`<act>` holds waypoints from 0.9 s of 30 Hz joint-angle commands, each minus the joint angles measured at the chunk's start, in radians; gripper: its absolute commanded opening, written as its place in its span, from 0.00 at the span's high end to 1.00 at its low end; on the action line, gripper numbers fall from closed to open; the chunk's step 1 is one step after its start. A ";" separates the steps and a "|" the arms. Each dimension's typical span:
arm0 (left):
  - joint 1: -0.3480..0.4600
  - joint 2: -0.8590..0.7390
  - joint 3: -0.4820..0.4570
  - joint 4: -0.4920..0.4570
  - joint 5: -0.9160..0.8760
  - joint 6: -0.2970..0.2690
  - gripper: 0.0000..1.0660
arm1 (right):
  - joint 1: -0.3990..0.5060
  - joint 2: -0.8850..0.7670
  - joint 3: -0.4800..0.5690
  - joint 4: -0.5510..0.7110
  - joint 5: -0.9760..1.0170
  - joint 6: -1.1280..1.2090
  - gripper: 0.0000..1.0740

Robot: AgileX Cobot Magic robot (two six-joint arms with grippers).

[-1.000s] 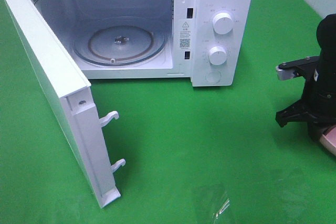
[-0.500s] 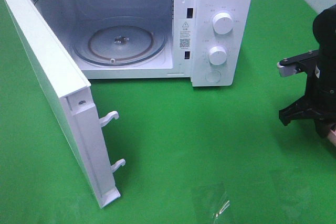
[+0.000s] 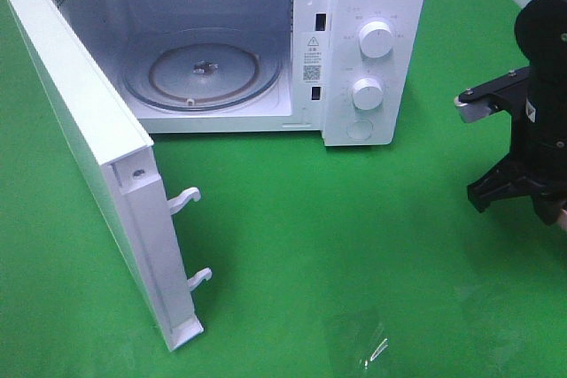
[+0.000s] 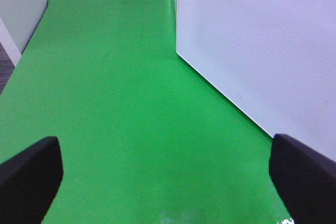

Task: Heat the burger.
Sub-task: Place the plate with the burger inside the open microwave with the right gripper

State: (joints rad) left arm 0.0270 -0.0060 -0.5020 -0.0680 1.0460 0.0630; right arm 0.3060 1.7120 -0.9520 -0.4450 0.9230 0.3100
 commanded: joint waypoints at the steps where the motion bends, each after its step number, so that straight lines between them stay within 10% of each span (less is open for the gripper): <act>1: -0.006 -0.019 0.002 -0.003 -0.007 -0.005 0.06 | 0.021 -0.033 0.002 -0.054 0.048 0.004 1.00; 27: -0.006 -0.019 0.002 -0.003 -0.007 -0.005 0.06 | 0.289 -0.291 0.218 -0.069 0.097 0.054 1.00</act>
State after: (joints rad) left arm 0.0270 -0.0060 -0.5020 -0.0680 1.0460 0.0630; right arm 0.5920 1.4310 -0.7350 -0.4610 0.9930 0.3520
